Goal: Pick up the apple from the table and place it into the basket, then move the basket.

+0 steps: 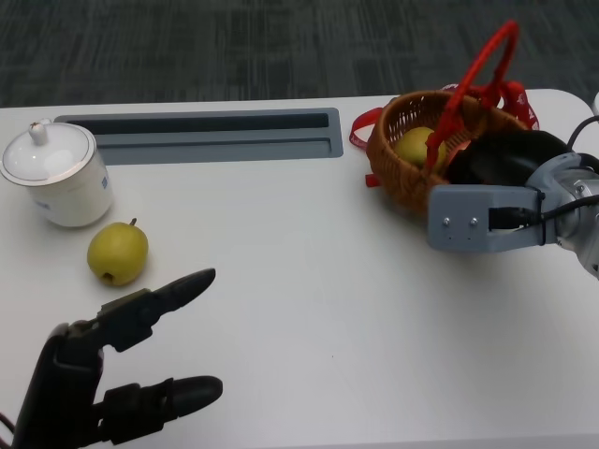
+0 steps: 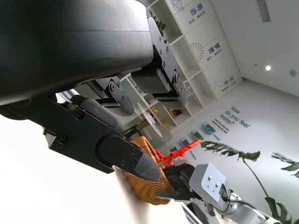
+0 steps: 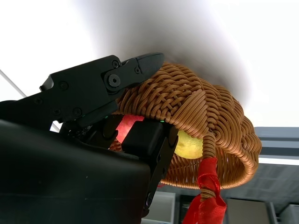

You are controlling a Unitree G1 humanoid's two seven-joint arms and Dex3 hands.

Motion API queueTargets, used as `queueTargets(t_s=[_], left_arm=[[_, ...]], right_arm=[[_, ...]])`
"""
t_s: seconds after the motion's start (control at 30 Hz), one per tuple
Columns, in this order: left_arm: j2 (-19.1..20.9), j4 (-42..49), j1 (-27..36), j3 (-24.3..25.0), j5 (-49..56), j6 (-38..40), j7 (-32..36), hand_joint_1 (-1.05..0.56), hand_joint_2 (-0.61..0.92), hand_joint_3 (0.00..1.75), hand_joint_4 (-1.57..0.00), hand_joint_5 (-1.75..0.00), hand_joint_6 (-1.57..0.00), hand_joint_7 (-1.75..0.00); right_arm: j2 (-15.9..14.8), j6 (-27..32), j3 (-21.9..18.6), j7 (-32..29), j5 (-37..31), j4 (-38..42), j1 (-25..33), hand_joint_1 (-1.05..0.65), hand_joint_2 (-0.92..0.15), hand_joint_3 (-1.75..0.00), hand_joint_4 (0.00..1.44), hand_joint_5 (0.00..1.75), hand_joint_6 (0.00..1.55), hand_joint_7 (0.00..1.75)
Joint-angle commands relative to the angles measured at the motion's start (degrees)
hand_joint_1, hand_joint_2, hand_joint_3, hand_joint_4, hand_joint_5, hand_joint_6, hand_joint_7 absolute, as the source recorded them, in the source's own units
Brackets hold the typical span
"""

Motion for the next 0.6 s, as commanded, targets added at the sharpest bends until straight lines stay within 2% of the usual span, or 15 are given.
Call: queueTargets(t_s=[0.03, 0.3, 0.43, 0.5, 0.6], left_arm=[[1.2, -1.5, 3.0, 1.2, -0.3, -1.9, -0.1, -0.47, 0.81, 0.0, -0.81, -0.02, -0.74, -0.01], [-0.3, -2.3, 7.7, 2.6, 1.2, -3.4, 0.5, -0.49, 0.81, 0.0, -0.84, -0.03, -0.76, -0.01], [-0.3, -2.7, 8.6, 2.4, 1.0, -3.0, 0.3, -0.49, 0.82, 0.0, -0.84, -0.02, -0.75, -0.01], [-0.3, -2.6, 8.5, 2.3, 0.8, -2.9, 0.1, -0.49, 0.82, 0.0, -0.84, -0.02, -0.75, 0.0], [-0.2, -1.9, 8.1, 2.1, 0.8, -3.0, 0.0, -0.48, 0.82, 0.0, -0.84, -0.02, -0.75, 0.0]], right_arm=[[0.0, 2.8, -1.5, -1.1, 0.7, 0.5, -2.3, -0.28, -0.88, 0.0, 1.12, 0.01, 1.03, 0.01], [0.9, 6.8, -3.5, -2.0, 0.7, 0.7, -3.3, -0.28, -0.89, 0.0, 1.1, 0.0, 1.03, 0.0], [1.2, 6.7, -4.6, -1.3, 1.4, 0.7, -2.8, -0.38, -0.83, 0.0, 1.06, 0.0, 0.96, 0.0], [1.2, 6.3, -5.5, -0.2, 2.0, 0.7, -2.5, -0.48, -0.78, 0.0, 1.01, 0.0, 0.89, 0.0], [1.2, 6.4, -7.0, 2.9, 3.0, 0.7, -2.2, -0.62, -0.75, 0.0, 0.76, 0.0, 0.66, 0.0]])
